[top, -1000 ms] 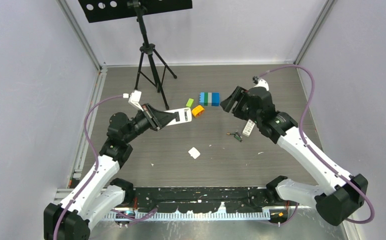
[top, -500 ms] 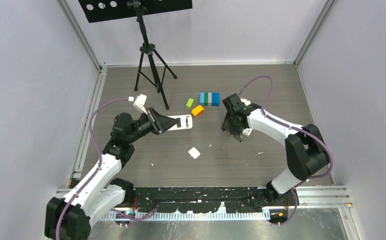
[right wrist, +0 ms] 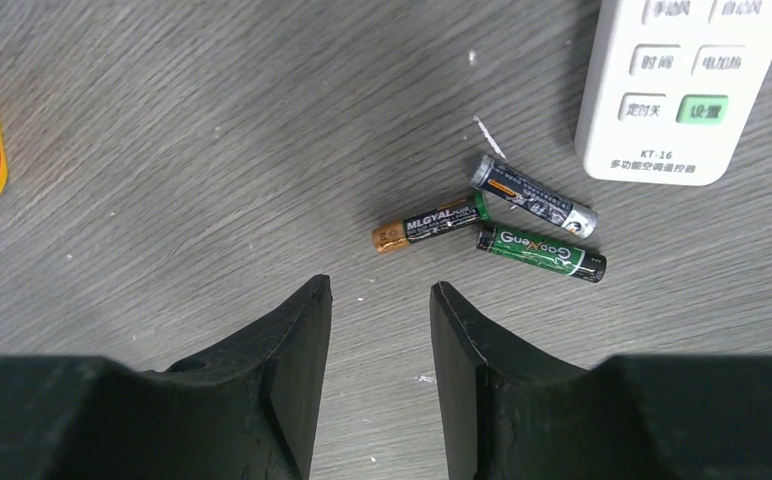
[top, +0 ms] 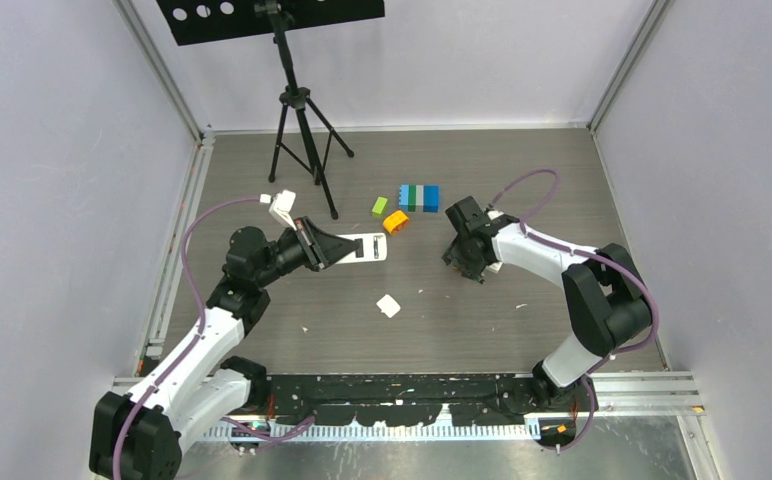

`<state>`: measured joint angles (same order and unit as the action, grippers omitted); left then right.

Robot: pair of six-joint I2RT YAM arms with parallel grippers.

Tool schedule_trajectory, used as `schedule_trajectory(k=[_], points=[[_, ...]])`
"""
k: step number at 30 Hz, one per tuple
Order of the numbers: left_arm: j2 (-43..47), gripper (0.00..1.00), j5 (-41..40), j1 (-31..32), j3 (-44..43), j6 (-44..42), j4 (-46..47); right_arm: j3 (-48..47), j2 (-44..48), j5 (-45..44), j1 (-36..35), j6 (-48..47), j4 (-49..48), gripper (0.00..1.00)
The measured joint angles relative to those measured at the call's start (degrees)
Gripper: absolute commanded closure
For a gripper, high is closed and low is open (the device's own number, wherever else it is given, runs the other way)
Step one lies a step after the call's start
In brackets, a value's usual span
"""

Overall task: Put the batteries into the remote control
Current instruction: Pick up the battery from the center of the board.

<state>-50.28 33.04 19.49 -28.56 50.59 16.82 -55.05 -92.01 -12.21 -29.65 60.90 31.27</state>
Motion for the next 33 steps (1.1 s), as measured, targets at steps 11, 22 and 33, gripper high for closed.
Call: schedule_trajectory(k=[11,22,33], points=[[0.15,1.0,0.0,0.0,0.37,0.11,-0.04,0.55,-2.62,-1.44,0.13,13.44,-0.79,0.46],[0.94,1.0,-1.16,0.0,0.37,-0.68,-2.95,0.33,-2.78,-4.2,0.9,20.5,0.57,0.5],[0.92,1.0,-1.79,0.0,0.37,-1.57,-4.37,-3.48,-6.36,-2.62,2.43,22.51,3.63,0.71]])
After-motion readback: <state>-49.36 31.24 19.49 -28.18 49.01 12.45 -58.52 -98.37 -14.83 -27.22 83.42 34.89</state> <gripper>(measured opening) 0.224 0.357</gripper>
